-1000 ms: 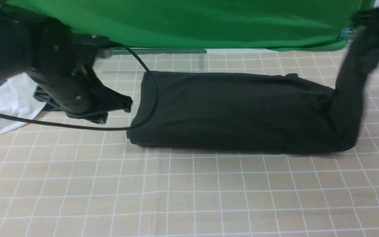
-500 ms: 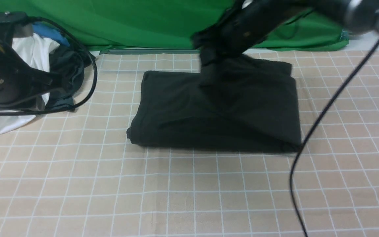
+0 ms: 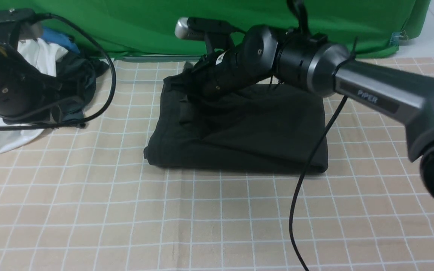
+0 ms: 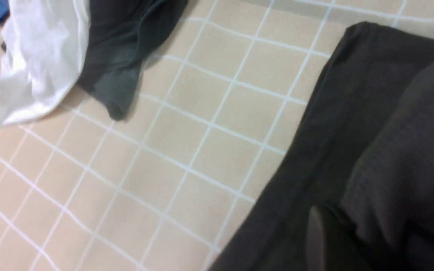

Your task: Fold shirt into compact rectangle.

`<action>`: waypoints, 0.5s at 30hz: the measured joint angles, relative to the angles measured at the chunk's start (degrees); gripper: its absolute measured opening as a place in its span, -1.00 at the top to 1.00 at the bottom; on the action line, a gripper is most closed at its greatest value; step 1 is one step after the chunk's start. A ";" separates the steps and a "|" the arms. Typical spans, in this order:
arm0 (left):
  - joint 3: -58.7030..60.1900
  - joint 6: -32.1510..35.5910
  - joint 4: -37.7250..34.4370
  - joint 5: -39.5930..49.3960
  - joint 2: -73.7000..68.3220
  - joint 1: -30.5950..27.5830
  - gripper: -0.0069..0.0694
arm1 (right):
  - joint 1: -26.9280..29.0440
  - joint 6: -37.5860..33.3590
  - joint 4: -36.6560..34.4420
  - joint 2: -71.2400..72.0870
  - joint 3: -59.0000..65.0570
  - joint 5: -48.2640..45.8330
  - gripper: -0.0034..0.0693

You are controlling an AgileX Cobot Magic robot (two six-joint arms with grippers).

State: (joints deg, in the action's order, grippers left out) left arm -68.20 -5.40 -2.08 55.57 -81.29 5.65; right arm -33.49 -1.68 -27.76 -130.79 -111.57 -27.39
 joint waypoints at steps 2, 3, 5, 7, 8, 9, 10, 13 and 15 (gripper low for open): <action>0.00 0.00 -0.24 -0.05 0.00 0.00 0.77 | -0.04 0.00 -0.84 -0.28 0.00 0.87 -0.01; 0.00 0.00 -0.39 -0.05 0.00 0.00 0.77 | -0.04 -0.07 -1.12 -0.28 0.00 0.96 -0.21; 0.00 0.00 -0.41 -0.05 0.00 0.00 0.77 | 0.03 -1.31 -1.17 -0.23 -0.72 -0.71 -0.37; 0.00 0.00 -0.59 -0.05 0.00 0.00 0.77 | 0.27 -2.67 -0.65 -0.16 -1.44 -3.28 -0.41; 0.00 0.16 -1.27 -0.27 0.00 0.00 0.77 | 0.77 -4.64 0.67 0.20 -3.04 -6.99 -0.41; 0.00 0.53 -1.69 -0.67 0.00 -0.05 0.77 | 1.38 -5.31 2.26 0.59 -4.18 -9.77 -0.38; 0.00 1.37 -2.43 -1.18 0.00 -0.02 0.77 | 2.17 -5.79 4.16 1.06 -5.20 -11.79 -0.31; 0.00 4.20 -6.70 -2.90 -0.38 -0.02 0.77 | 6.08 -6.68 10.49 3.65 -9.14 -19.20 0.12; 0.00 5.09 -9.54 -3.42 -1.49 -0.02 0.77 | 9.24 -7.99 13.03 5.05 -11.21 -23.08 0.50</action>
State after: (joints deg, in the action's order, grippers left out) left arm -68.20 -0.31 -11.62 52.15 -82.78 5.63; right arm -24.25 -9.68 -14.73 -125.73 -122.78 -50.47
